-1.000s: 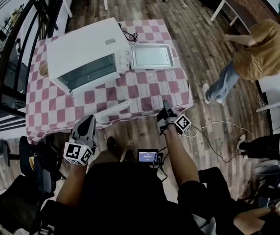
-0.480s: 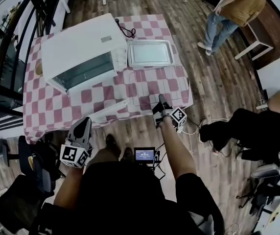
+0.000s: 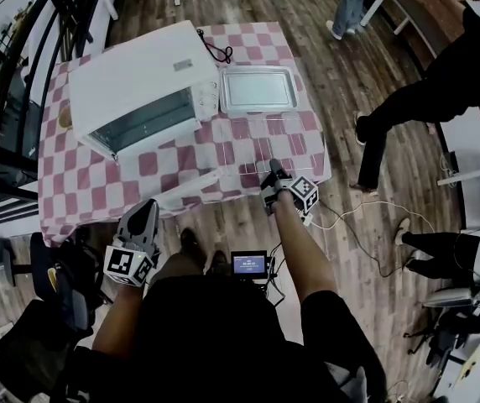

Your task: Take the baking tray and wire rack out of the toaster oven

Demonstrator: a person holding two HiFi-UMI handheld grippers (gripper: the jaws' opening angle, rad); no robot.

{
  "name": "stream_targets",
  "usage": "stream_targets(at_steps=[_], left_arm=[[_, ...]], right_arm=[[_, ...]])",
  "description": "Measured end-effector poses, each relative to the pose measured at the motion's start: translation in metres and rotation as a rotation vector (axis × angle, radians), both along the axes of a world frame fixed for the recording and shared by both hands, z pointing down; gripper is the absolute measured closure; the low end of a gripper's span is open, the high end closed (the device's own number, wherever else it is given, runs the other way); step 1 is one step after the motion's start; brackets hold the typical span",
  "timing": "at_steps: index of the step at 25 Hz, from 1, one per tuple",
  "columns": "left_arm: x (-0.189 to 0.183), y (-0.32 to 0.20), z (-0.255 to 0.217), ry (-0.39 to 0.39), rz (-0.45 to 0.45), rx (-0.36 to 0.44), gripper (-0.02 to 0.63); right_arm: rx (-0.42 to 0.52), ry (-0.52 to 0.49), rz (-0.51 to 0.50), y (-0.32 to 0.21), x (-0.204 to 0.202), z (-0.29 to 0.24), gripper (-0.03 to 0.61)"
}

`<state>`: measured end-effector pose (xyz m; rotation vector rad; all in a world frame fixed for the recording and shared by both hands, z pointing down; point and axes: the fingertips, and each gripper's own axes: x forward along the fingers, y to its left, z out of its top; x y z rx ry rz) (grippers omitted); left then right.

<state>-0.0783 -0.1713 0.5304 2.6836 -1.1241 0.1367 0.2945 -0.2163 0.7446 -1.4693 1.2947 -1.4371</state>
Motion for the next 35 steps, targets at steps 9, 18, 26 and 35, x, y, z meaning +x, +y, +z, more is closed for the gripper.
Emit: stream_targets(at_steps=[9, 18, 26, 35], left_arm=[[0.004, 0.0, 0.009, 0.035, 0.017, -0.029, 0.62], [0.023, 0.013, 0.018, 0.09, 0.076, -0.059, 0.62], [0.024, 0.013, 0.019, 0.12, 0.084, -0.05, 0.62], [0.014, 0.014, 0.012, 0.136, 0.047, -0.03, 0.62]], right_arm=[[-0.188, 0.137, -0.104, -0.002, 0.001, 0.01, 0.513], [-0.376, 0.21, -0.199, 0.005, -0.004, 0.02, 0.463], [-0.462, 0.183, -0.207, 0.024, -0.009, 0.023, 0.463], [-0.392, 0.093, -0.152, 0.05, -0.011, 0.017, 0.463]])
